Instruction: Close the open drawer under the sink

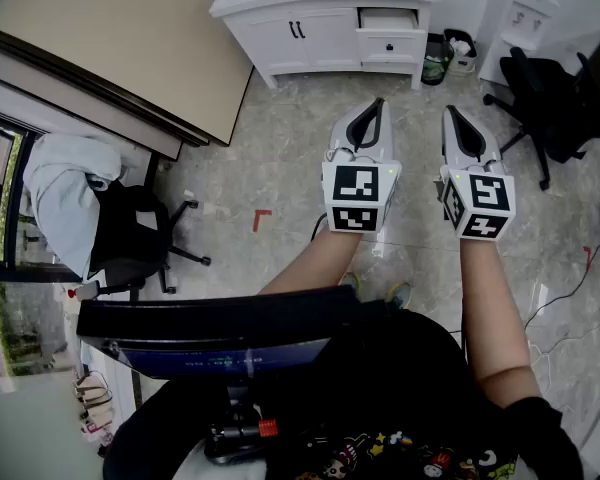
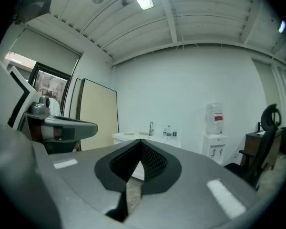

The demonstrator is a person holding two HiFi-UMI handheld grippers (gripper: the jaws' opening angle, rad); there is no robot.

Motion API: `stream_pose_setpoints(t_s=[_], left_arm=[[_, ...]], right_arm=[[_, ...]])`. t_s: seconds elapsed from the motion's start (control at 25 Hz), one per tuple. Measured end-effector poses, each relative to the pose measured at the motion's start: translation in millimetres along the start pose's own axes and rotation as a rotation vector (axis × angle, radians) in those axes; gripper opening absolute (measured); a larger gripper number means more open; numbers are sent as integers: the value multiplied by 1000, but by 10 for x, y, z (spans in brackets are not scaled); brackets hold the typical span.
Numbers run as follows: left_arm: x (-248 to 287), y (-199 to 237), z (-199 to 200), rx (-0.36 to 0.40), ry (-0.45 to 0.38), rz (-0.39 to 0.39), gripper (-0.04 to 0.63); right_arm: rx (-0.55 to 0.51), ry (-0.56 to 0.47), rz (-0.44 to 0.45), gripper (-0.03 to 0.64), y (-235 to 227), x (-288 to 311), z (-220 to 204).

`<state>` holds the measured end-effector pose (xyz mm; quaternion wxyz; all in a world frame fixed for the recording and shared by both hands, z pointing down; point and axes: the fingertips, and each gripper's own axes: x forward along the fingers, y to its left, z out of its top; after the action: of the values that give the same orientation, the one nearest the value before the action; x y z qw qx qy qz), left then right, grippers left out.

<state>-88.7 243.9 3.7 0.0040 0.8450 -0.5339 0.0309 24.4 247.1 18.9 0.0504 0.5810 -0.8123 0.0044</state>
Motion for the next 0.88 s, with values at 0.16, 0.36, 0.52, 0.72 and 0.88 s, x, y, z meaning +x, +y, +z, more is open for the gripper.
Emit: stream_pose_setpoints(t_s=[0.16, 0.36, 0.52, 0.72, 0.88], left_arm=[[272, -134, -157, -3, 10, 18, 0], [864, -91, -294, 6, 30, 20, 0], [1642, 301, -554, -5, 58, 4, 0], [3007, 879, -1018, -26, 98, -40, 0], [3985, 1210, -1083, -18, 39, -60, 0]], right_arm=[[-14, 5, 30, 21, -216, 119, -140], [22, 5, 50, 23, -543, 593, -299], [36, 26, 27, 25, -752, 1383, -527], [20, 67, -16, 25, -1136, 2635, -790], [42, 100, -66, 25, -1595, 3587, -936]])
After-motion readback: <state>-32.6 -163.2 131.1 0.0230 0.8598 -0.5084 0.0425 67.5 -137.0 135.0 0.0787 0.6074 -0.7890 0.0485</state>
